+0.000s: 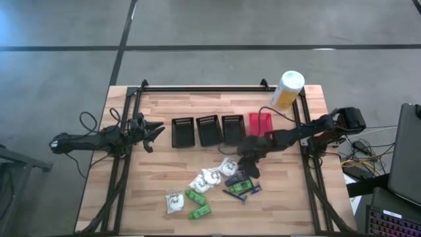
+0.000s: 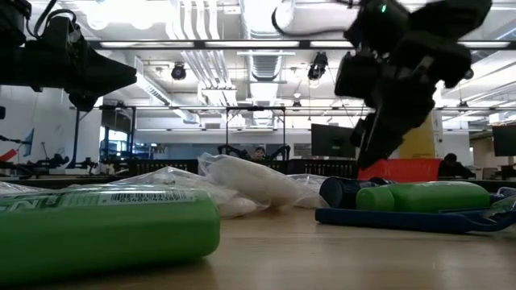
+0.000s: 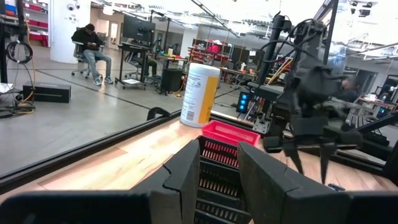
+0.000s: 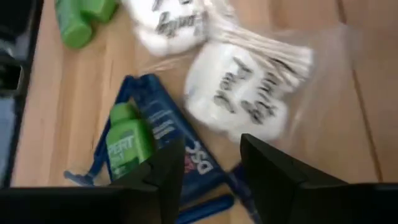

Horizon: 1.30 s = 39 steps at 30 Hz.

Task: Pick & Place Travel size toiletries
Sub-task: Put the top blue shave cream into the red bin

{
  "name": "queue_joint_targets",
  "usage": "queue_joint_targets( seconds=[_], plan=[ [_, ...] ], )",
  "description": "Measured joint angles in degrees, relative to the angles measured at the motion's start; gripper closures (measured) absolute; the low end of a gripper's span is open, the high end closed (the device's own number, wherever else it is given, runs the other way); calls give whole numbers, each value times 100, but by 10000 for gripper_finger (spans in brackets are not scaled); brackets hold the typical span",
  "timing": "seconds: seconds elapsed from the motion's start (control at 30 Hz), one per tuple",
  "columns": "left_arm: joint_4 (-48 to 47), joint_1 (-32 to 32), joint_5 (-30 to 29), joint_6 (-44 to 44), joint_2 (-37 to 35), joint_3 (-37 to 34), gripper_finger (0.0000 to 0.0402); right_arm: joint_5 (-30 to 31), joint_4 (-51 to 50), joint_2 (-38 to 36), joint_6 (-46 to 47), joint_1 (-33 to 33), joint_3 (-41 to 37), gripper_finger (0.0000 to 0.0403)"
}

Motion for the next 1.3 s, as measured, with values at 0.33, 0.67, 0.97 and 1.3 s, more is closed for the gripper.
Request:
queue_joint_targets(
  seconds=[0.33, 0.67, 0.97, 1.3],
  plan=[
    [0, 0, 0, 0, 0, 0, 287, 697, -1329, 0, -361, 591, 764, 275],
    [-2, 0, 0, 0, 0, 0, 287, 1053, -1954, 4, -501, 623, 792, 249],
    [-2, 2, 2, 0, 0, 0, 287, 1856, -2056, 51, -1006, 628, 801, 239],
    [-2, 2, 4, 0, -2, 0, 287, 1878, -2221, 534, -1331, 636, 803, 143]
  ],
)
